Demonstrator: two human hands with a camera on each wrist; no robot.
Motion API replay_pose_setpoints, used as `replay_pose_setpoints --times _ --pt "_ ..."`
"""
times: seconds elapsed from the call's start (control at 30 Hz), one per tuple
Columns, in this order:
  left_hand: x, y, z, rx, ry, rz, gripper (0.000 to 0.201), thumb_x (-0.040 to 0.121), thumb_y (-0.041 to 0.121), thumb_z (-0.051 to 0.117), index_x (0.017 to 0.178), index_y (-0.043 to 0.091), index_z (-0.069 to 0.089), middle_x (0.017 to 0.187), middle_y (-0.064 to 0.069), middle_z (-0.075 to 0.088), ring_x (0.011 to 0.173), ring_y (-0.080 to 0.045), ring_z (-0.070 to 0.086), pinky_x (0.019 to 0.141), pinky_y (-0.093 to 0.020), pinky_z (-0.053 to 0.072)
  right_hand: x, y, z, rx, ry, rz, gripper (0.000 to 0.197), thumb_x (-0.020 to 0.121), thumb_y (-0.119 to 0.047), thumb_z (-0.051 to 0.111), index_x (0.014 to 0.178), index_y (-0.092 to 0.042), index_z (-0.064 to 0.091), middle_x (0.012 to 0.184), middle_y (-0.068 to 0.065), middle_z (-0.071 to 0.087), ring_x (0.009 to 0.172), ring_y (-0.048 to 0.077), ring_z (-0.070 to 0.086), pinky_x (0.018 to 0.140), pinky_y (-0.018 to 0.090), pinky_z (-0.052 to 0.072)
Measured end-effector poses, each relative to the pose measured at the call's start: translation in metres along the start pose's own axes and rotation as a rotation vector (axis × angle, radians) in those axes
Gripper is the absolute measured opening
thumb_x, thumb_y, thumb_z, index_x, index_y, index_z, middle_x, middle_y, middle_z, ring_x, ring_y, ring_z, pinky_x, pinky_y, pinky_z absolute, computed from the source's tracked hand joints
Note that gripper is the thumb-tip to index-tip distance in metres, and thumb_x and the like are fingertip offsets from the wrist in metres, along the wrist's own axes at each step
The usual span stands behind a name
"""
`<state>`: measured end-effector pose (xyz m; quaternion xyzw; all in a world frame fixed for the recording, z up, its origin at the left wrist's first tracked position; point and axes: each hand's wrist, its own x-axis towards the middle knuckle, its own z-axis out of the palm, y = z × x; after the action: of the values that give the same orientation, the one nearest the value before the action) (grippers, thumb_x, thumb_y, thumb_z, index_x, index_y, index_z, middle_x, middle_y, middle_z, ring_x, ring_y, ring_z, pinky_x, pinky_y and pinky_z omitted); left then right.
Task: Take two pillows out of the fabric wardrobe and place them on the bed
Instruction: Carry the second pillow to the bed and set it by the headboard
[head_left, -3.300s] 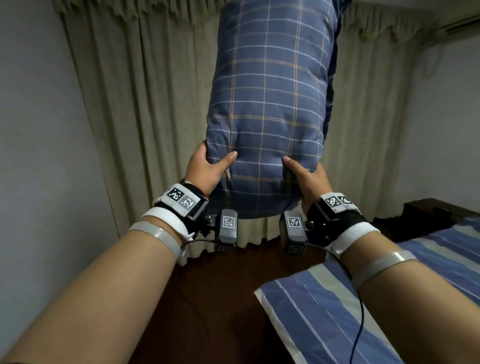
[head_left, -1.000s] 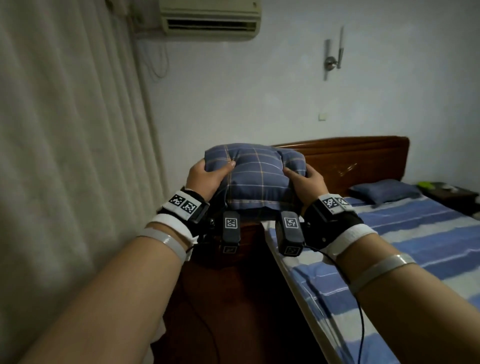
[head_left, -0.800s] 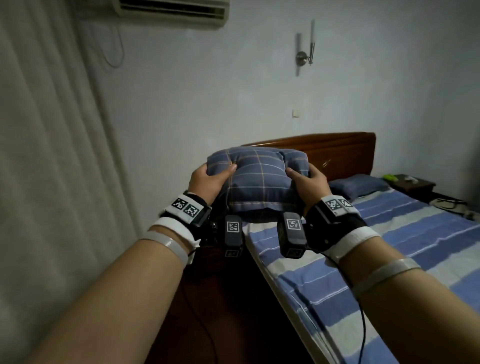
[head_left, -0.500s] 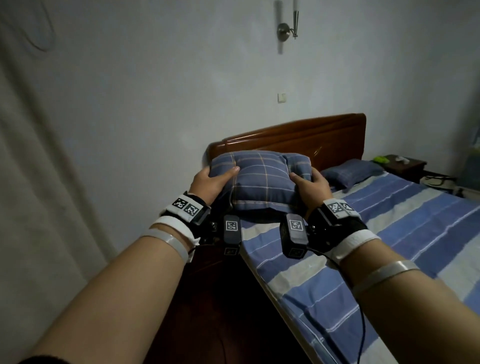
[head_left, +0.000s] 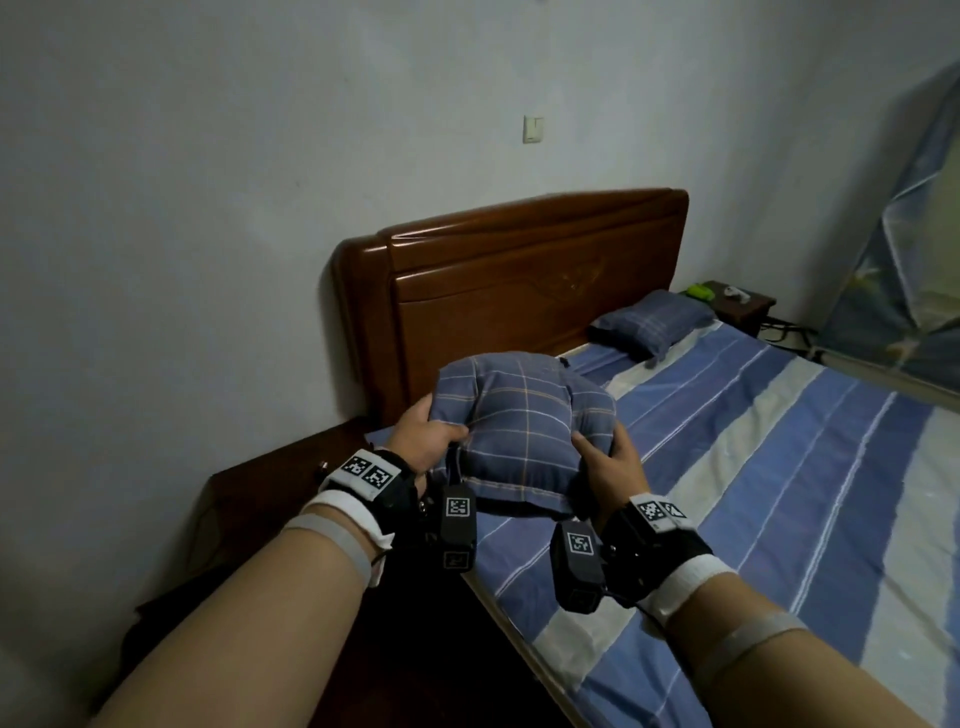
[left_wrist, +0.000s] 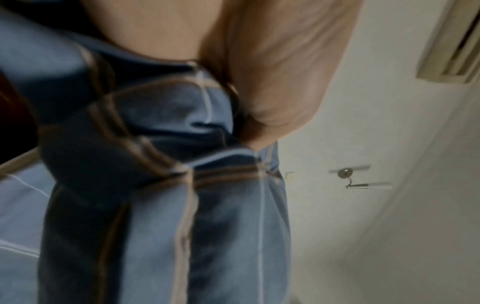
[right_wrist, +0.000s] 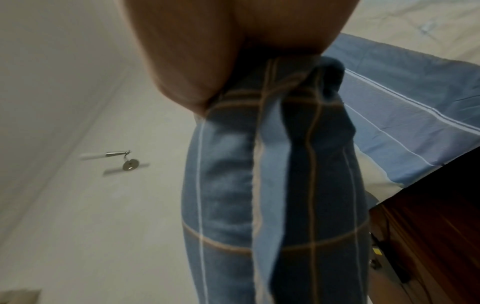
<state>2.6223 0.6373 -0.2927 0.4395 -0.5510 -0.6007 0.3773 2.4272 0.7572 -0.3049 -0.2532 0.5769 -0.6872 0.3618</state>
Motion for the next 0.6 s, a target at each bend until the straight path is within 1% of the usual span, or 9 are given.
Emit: replay_pose_setpoints --times 0.03,0.1,0.2,0.3,0.33,0.43,0.47,0.57,0.6 --pt "0.028 -0.005 -0.011 0.017 -0.031 0.004 0.048 0.065 0.008 0.07 0.107 0.033 0.071 0.115 -0.011 0.077 0.11 -0.035 0.071 0.101 -0.062 0.053 0.015 0.007 0.015 0.0 0.016 0.015 0.04 0.099 -0.011 0.063 0.137 -0.021 0.057 0.118 0.015 0.072 0.106 0.04 0.071 0.092 0.065 0.057" --pt "0.073 -0.005 -0.028 0.046 -0.077 0.016 0.051 0.066 0.007 0.068 0.11 0.033 0.071 0.118 -0.011 0.076 0.113 -0.035 0.07 0.103 -0.061 0.052 0.04 0.015 0.041 0.005 0.043 0.04 0.04 0.1 -0.008 0.061 0.137 -0.02 0.056 0.115 0.013 0.072 0.105 0.038 0.071 0.092 0.062 0.058" --pt "0.135 0.005 -0.039 0.072 -0.123 0.042 0.059 0.072 0.0 0.064 0.125 0.024 0.065 0.125 -0.014 0.072 0.117 -0.034 0.067 0.105 -0.058 0.051 0.088 0.026 0.07 0.01 0.113 0.04 0.042 0.099 -0.007 0.062 0.138 -0.022 0.058 0.116 0.014 0.074 0.107 0.039 0.072 0.093 0.059 0.058" --pt "0.199 0.012 -0.04 0.146 -0.204 0.071 0.061 0.071 0.004 0.063 0.129 0.026 0.063 0.125 -0.011 0.072 0.117 -0.032 0.067 0.106 -0.058 0.051 0.133 0.042 0.09 0.026 0.192 0.029 0.042 0.097 -0.008 0.065 0.135 -0.024 0.059 0.118 0.013 0.074 0.109 0.038 0.072 0.096 0.058 0.058" --pt "0.22 0.013 -0.038 0.164 -0.23 0.078 0.061 0.073 0.002 0.064 0.13 0.025 0.062 0.126 -0.012 0.072 0.118 -0.032 0.067 0.106 -0.057 0.051 0.149 0.048 0.094 0.032 0.223 0.028 0.042 0.096 -0.009 0.065 0.135 -0.025 0.06 0.12 0.013 0.074 0.11 0.037 0.072 0.097 0.059 0.057" --pt "0.287 0.011 -0.027 0.231 -0.302 0.093 0.058 0.083 -0.01 0.062 0.133 0.019 0.06 0.126 -0.013 0.071 0.12 -0.031 0.066 0.108 -0.055 0.05 0.202 0.07 0.104 0.051 0.276 0.052 0.042 0.096 -0.008 0.065 0.135 -0.024 0.06 0.125 0.014 0.073 0.113 0.037 0.071 0.099 0.061 0.056" --pt "0.31 0.008 -0.023 0.259 -0.322 0.091 0.058 0.083 -0.009 0.063 0.133 0.02 0.06 0.126 -0.012 0.071 0.12 -0.03 0.066 0.108 -0.055 0.049 0.221 0.078 0.107 0.056 0.294 0.067 0.041 0.096 -0.008 0.066 0.134 -0.024 0.06 0.125 0.014 0.073 0.113 0.037 0.071 0.1 0.061 0.055" --pt "0.385 -0.006 -0.01 0.334 -0.374 0.098 0.064 0.076 0.008 0.067 0.135 0.031 0.058 0.131 -0.007 0.07 0.124 -0.025 0.065 0.111 -0.054 0.047 0.289 0.108 0.116 0.067 0.336 0.103 0.041 0.096 -0.008 0.065 0.133 -0.026 0.06 0.125 0.012 0.072 0.114 0.037 0.07 0.101 0.063 0.054" --pt "0.408 -0.007 -0.005 0.374 -0.393 0.113 0.065 0.077 0.01 0.067 0.136 0.033 0.056 0.134 -0.006 0.068 0.126 -0.023 0.064 0.113 -0.053 0.046 0.311 0.116 0.121 0.076 0.346 0.12 0.042 0.098 -0.007 0.063 0.135 -0.025 0.058 0.125 0.011 0.072 0.114 0.036 0.069 0.102 0.062 0.053"
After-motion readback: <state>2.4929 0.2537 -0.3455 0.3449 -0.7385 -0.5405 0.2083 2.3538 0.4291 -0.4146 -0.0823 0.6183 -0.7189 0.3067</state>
